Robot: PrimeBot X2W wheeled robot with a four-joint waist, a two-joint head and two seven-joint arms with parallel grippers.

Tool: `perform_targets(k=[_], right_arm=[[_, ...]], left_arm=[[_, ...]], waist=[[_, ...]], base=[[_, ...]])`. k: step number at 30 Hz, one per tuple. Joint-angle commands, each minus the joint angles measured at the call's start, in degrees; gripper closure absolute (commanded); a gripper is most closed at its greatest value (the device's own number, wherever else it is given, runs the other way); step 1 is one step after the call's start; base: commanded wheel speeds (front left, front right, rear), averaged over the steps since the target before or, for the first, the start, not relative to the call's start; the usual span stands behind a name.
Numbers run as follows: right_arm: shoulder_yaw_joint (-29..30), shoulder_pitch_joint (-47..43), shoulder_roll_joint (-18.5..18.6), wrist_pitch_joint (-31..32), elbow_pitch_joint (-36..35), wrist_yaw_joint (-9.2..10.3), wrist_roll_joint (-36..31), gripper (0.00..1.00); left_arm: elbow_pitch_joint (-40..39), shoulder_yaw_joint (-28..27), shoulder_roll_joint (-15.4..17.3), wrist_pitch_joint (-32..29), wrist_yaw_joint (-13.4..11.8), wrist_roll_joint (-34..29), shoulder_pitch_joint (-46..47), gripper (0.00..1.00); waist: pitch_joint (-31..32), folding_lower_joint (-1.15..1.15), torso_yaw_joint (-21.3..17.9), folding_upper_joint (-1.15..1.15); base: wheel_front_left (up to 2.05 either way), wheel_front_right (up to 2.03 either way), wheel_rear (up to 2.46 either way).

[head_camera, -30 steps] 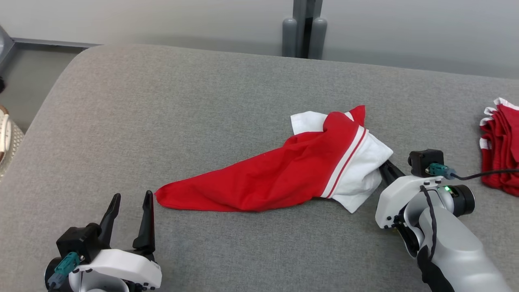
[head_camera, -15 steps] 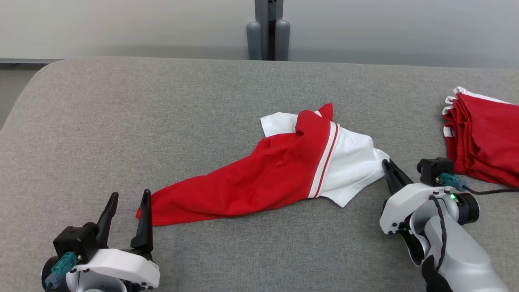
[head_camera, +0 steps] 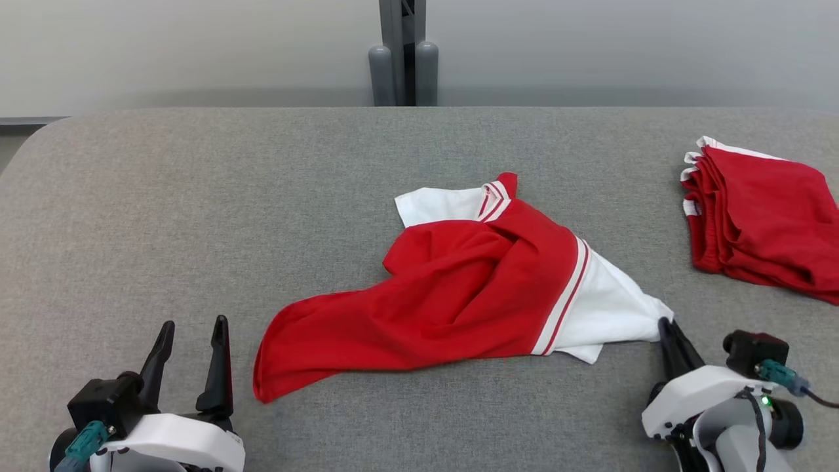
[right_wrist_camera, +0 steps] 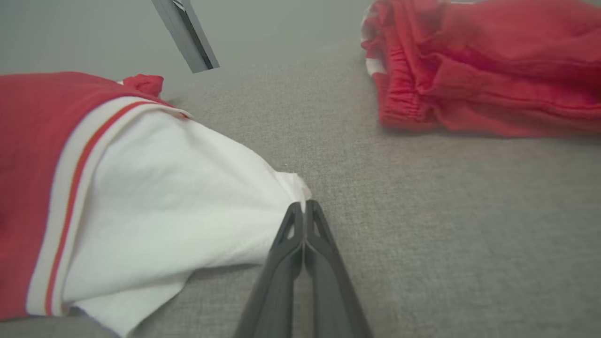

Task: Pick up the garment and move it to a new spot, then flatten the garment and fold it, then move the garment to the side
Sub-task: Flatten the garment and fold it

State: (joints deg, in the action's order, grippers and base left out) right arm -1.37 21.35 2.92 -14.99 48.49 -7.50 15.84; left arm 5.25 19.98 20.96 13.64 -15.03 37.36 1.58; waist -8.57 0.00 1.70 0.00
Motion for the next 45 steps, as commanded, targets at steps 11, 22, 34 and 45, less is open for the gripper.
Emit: perform_targets(k=[11, 22, 34, 45], right_arm=[[-4.91, -6.23, 0.22, 0.66, -5.2, 0.02, 8.04, 1.0], [-3.14, -6.72, 0.25, 1.22, -5.77, 0.02, 6.8, 0.0], [3.67, -8.77, 0.16, 3.37, -17.81, 0.02, 0.14, 0.0], [3.68, -11.96, 0.17, 7.3, -28.57, 0.02, -0.67, 0.0]], left_arm=[[-1.2, -0.26, 1.3, -0.29, -0.52, -0.04, -0.47, 0.0], [0.35, 0.66, 1.57, -0.79, 0.38, 0.4, -0.5, 0.0], [-0.26, 1.8, 1.64, -1.0, 0.68, -0.94, 2.67, 0.0], [0.47, 3.13, 1.48, -1.57, 1.5, -1.08, 2.48, 0.0]], waist=[[0.12, 0.0, -3.26, 0.0], [1.02, 0.0, -4.88, 0.0], [1.21, 0.0, -9.21, 0.0], [1.56, 0.0, -9.51, 0.0]], base=[[0.0, 0.0, 0.0], [0.0, 0.0, 0.0], [0.0, 0.0, 0.0], [0.0, 0.0, 0.0]])
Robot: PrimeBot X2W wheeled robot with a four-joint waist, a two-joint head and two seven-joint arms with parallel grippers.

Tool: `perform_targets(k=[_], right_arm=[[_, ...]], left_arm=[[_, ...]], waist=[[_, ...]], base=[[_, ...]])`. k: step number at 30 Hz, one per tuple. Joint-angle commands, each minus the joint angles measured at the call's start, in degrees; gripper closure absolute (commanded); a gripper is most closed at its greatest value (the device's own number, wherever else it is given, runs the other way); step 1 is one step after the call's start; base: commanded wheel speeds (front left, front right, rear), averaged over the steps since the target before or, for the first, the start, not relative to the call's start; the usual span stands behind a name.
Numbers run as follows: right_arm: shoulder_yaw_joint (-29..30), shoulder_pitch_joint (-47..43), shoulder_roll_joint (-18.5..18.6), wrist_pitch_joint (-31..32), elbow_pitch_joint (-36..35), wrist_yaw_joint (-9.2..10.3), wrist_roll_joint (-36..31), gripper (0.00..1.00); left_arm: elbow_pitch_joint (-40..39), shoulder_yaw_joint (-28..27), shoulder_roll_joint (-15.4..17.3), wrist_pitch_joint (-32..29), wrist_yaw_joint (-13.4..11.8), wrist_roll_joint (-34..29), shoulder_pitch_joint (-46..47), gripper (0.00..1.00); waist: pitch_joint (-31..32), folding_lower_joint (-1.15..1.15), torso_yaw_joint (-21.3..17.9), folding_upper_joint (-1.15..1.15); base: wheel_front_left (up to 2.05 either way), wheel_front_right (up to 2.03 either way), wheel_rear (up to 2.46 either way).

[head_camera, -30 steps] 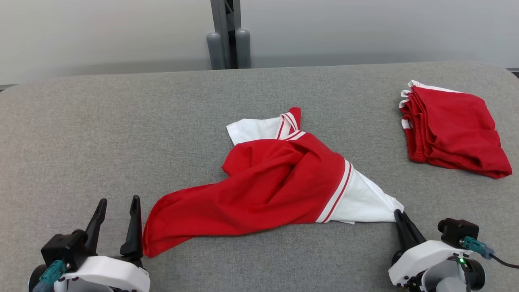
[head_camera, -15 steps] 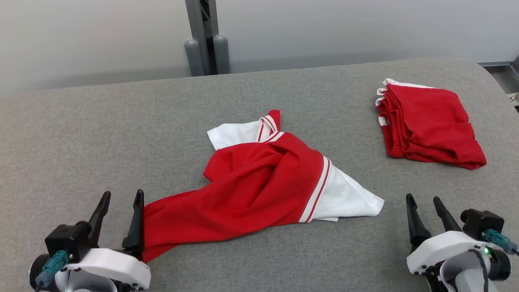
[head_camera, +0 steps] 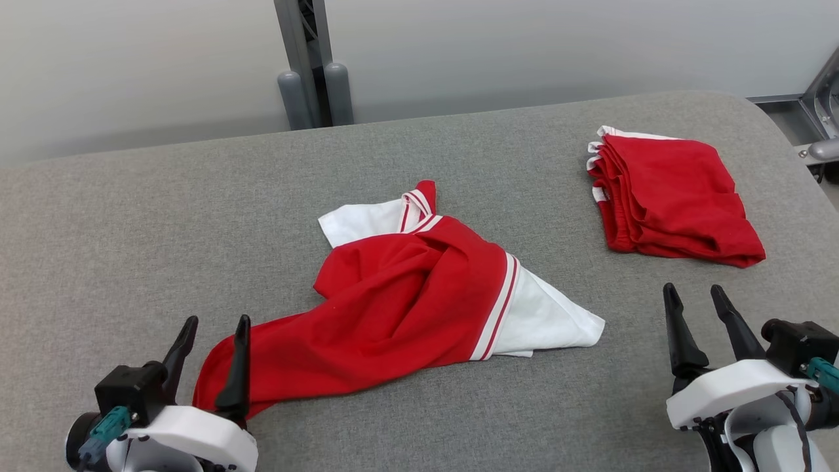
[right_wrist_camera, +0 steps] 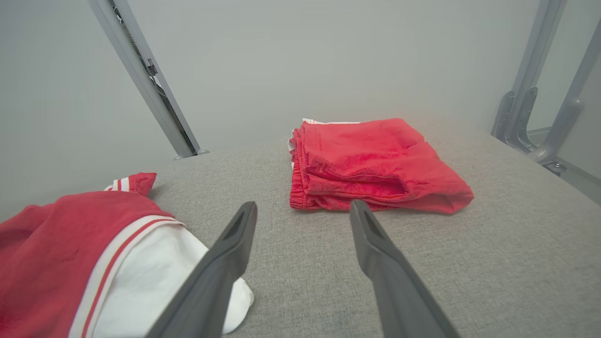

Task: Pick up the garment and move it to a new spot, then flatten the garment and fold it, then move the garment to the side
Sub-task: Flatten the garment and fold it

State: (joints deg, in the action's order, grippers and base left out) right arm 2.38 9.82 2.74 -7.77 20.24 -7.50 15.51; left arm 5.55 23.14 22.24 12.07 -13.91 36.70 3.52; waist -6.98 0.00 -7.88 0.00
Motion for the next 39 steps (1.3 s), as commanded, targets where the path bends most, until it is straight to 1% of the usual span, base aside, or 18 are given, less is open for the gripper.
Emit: perform_targets(k=[1, 4, 8, 15, 21, 26, 35, 39], right_arm=[[-0.33, -0.67, 0.34, 0.42, -1.06, 0.02, -0.27, 0.0], [-0.98, -1.19, 0.4, 1.22, -2.6, 0.02, 0.16, 0.0], [-1.96, -1.53, 0.36, 1.8, -4.27, 0.02, 0.57, 0.0], [-2.18, -1.02, 0.35, 1.08, -7.15, 0.02, -0.09, 0.0], [-2.56, -0.34, 0.35, 0.59, -9.07, 0.02, -0.35, 0.0], [-3.51, -0.36, 0.35, 0.47, -9.93, 0.02, -0.02, 0.0], [-5.46, -1.7, 0.34, 0.0, -11.17, 0.02, 1.01, 0.0], [-5.91, -2.05, 0.34, -0.08, -11.37, 0.02, 1.18, 0.0]], left_arm=[[0.5, 0.4, 0.37, -0.54, 0.61, -0.57, 1.26, 0.0], [1.63, 1.63, 0.73, -2.07, 1.4, -1.28, 3.6, 0.0], [2.01, 2.14, 0.5, -2.12, 1.7, -2.05, 6.0, 0.0], [0.61, 1.46, 0.14, -0.19, 0.68, -2.75, 6.06, 0.0], [-2.31, -0.29, 0.95, 1.3, -1.14, -2.45, 1.81, 0.0], [-5.69, -2.29, 1.6, 2.05, -3.45, -2.02, -3.65, 0.0], [-12.15, -4.7, 1.7, 2.69, -7.4, -2.43, -12.59, 0.0], [-13.22, -5.1, 1.42, 2.74, -8.06, -2.39, -14.49, 0.0]], waist=[[-0.07, 0.0, 0.16, 0.0], [-0.23, 0.0, 0.27, 0.0], [-0.66, 0.0, 0.12, 0.0], [-0.32, 0.0, 1.19, 0.0], [1.72, 0.0, 2.69, 0.0], [3.82, 0.0, 3.48, 0.0], [6.54, 0.0, 3.48, 0.0], [6.83, 0.0, 3.45, 0.0]], base=[[0.0, 0.0, 0.0], [0.0, 0.0, 0.0], [0.0, 0.0, 0.0], [0.0, 0.0, 0.0], [0.0, 0.0, 0.0], [0.0, 0.0, 0.0], [0.0, 0.0, 0.0], [0.0, 0.0, 0.0]])
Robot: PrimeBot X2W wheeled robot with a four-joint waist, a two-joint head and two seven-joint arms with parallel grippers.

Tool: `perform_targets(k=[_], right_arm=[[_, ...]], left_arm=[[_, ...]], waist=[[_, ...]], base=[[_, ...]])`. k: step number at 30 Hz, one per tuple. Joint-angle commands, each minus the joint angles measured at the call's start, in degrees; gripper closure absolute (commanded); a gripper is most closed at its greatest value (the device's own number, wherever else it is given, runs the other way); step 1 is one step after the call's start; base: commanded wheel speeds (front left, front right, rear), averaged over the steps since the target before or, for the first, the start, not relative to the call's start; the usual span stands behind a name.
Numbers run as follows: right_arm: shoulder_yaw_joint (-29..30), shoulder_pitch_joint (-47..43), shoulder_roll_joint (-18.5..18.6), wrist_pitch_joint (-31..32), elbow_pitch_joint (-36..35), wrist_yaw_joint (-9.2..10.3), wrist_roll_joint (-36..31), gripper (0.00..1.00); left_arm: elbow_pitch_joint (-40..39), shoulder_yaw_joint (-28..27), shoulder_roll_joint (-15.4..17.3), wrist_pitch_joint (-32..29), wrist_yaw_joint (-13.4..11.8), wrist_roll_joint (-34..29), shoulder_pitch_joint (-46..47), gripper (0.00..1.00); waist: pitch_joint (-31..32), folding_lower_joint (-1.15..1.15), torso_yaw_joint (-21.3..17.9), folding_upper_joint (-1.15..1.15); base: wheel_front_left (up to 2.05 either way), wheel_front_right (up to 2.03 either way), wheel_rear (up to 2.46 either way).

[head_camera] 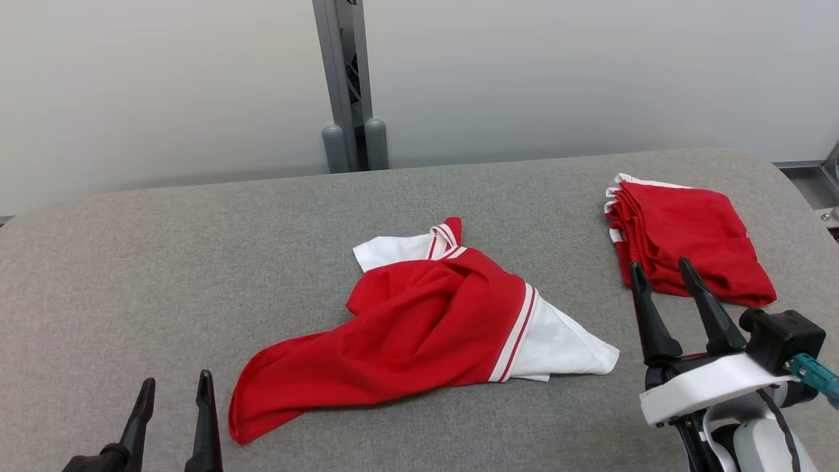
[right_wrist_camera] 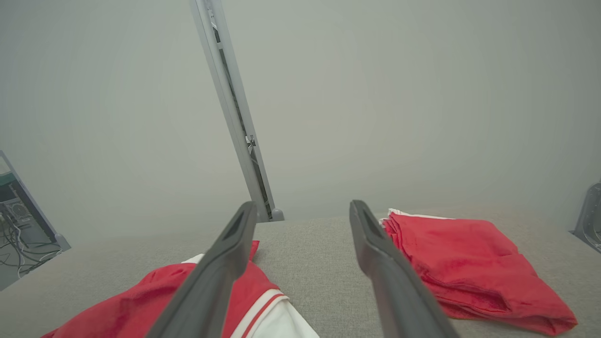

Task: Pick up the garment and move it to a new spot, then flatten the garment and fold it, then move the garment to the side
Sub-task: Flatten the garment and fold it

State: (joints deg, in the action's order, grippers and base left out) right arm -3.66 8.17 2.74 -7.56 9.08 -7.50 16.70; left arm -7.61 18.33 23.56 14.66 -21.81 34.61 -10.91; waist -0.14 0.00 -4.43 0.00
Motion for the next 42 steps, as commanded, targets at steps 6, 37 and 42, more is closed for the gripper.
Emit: perform_targets(k=[6, 37, 42], right_arm=[[-0.83, -0.7, 0.34, -0.69, 0.39, 0.02, 1.02, 0.0], [-2.31, 1.34, 0.35, -1.53, 4.4, 0.02, 1.97, 0.0], [-2.6, 2.0, 0.35, -1.31, 4.92, 0.02, 1.49, 0.0]], left_arm=[[-0.3, -0.36, -0.58, 0.32, -0.24, -0.09, -1.62, 0.0], [15.99, 4.04, -3.55, -5.71, 8.09, 6.61, 2.61, 0.0], [24.04, 4.62, -4.82, -5.22, 10.4, 7.06, 7.0, 0.0]], waist=[[0.23, 0.0, 0.11, 0.0], [-2.68, 0.0, -0.29, 0.0], [-3.72, 0.0, -1.34, 0.0]], base=[[0.0, 0.0, 0.0], [0.0, 0.0, 0.0], [0.0, 0.0, 0.0]])
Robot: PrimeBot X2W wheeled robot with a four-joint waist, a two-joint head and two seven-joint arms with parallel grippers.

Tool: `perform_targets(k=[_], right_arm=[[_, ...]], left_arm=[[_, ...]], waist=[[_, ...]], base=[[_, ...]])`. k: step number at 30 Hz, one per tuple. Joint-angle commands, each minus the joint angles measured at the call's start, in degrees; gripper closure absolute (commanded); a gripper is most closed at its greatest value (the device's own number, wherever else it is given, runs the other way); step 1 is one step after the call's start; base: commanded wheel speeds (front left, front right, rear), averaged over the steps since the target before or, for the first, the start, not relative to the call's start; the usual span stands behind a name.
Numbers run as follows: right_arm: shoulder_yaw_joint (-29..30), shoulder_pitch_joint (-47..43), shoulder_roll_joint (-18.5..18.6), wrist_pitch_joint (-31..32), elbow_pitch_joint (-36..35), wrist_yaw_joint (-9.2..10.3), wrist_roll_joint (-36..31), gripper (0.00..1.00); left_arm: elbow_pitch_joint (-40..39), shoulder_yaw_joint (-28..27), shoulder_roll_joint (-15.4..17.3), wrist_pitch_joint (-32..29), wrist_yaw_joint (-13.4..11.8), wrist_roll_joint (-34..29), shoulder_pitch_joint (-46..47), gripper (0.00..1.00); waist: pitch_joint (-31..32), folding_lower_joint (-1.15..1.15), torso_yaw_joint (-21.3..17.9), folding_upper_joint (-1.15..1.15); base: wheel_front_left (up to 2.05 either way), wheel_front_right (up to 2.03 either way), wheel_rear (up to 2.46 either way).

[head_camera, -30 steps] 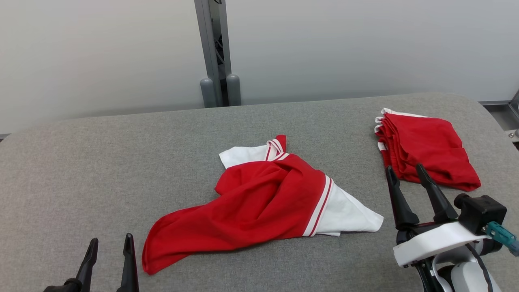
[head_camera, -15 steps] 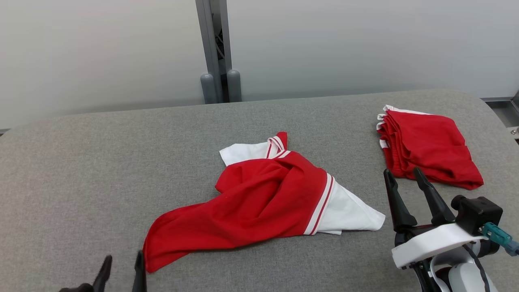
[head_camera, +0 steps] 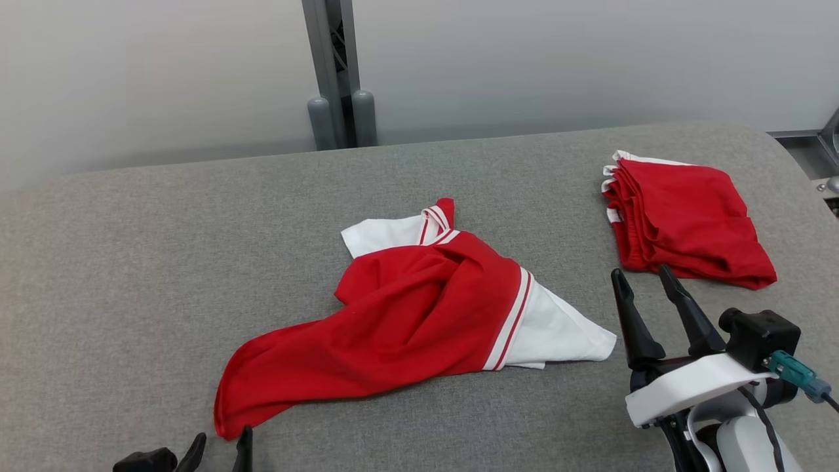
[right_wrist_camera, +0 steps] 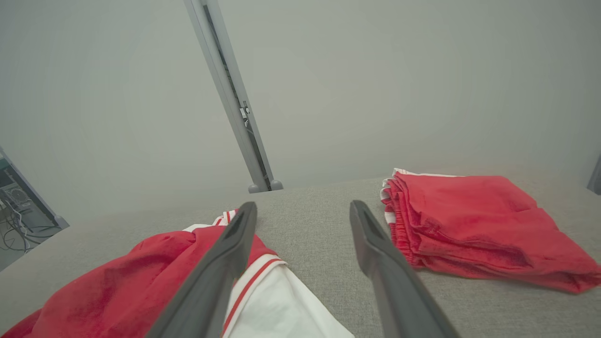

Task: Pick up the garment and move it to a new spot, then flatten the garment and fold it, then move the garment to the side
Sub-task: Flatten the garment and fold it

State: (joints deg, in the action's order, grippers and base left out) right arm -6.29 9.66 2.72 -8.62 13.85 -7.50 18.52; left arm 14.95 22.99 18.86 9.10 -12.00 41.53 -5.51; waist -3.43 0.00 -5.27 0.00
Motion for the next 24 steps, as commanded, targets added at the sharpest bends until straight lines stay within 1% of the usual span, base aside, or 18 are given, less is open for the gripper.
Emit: perform_targets(k=[1, 2, 7, 8, 10, 11, 13, 14, 16, 20, 24], right_arm=[[0.03, 0.64, 0.38, -0.29, 0.2, 0.02, -0.44, 0.0], [0.03, 0.64, 0.38, -0.29, 0.2, 0.02, -0.44, 0.0], [0.38, 0.9, 0.37, -0.1, 0.1, 0.02, -0.87, 0.0], [0.5, 0.88, 0.38, -0.07, 0.04, 0.02, -0.95, 0.0], [0.68, 0.75, 0.37, -0.03, -0.04, 0.02, -1.09, 0.0], [0.73, 0.67, 0.37, -0.05, -0.03, 0.02, -1.14, 0.0], [0.76, 0.5, 0.37, -0.08, 0.33, 0.02, -1.17, 0.0], [0.64, 0.42, 0.37, 0.07, 0.53, 0.02, -1.19, 0.0], [0.47, 0.38, 0.38, 0.27, 0.84, 0.02, -1.06, 0.0], [0.48, 0.23, 0.37, 1.57, 2.72, 0.02, 0.38, 0.0], [1.18, -0.01, 0.38, 2.86, 7.05, 0.02, 0.75, 0.0]], left_arm=[[3.02, -0.11, -0.35, 0.68, 1.04, 0.14, 2.4, 0.0], [3.02, -0.11, -0.35, 0.68, 1.04, 0.14, 2.4, 0.0], [8.65, -0.6, -1.54, 2.24, 2.34, 0.87, 4.98, 0.0], [9.35, -0.72, -1.77, 2.64, 2.62, 0.97, 5.26, 0.03], [10.47, -1.06, -2.14, 3.4, 3.19, 1.29, 5.53, 0.42], [10.84, -1.43, -2.36, 3.87, 3.46, 1.47, 5.64, 0.53], [11.6, -2.17, -2.56, 4.63, 4.1, 1.65, 6.07, 0.63], [12.12, -2.3, -2.67, 4.89, 4.48, 1.63, 6.17, 0.73], [13.35, -2.43, -3.14, 5.09, 5.17, 1.97, 6.35, 1.0], [14.92, -3.42, -4.22, 5.63, 6.62, 2.65, 6.92, 1.0], [14.42, -5.14, -4.81, 5.99, 7.74, 2.84, 6.95, 1.0]], waist=[[-0.6, 0.0, -0.76, 0.0], [-0.6, 0.0, -0.76, 0.0], [-1.15, 0.0, -1.64, 0.0], [-1.19, 0.0, -1.73, 0.0], [-1.2, 0.0, -1.85, 0.0], [-1.18, 0.0, -1.87, 0.0], [-0.99, 0.0, -1.84, 0.0], [-0.83, 0.0, -1.82, 0.0], [-0.58, 0.0, -1.77, 0.0], [-0.14, 0.0, -1.58, 0.0], [-0.04, 0.0, -0.93, 0.0]], base=[[0.0, 0.0, 0.0], [0.0, 0.0, 0.0], [0.0, 0.0, 0.0], [0.0, 0.0, 0.0], [0.0, 0.0, 0.0], [0.0, 0.0, 0.0], [0.0, 0.0, 0.0], [0.0, 0.0, 0.0], [0.0, 0.0, 0.0], [0.0, 0.0, 0.0], [0.0, 0.0, 0.0]])
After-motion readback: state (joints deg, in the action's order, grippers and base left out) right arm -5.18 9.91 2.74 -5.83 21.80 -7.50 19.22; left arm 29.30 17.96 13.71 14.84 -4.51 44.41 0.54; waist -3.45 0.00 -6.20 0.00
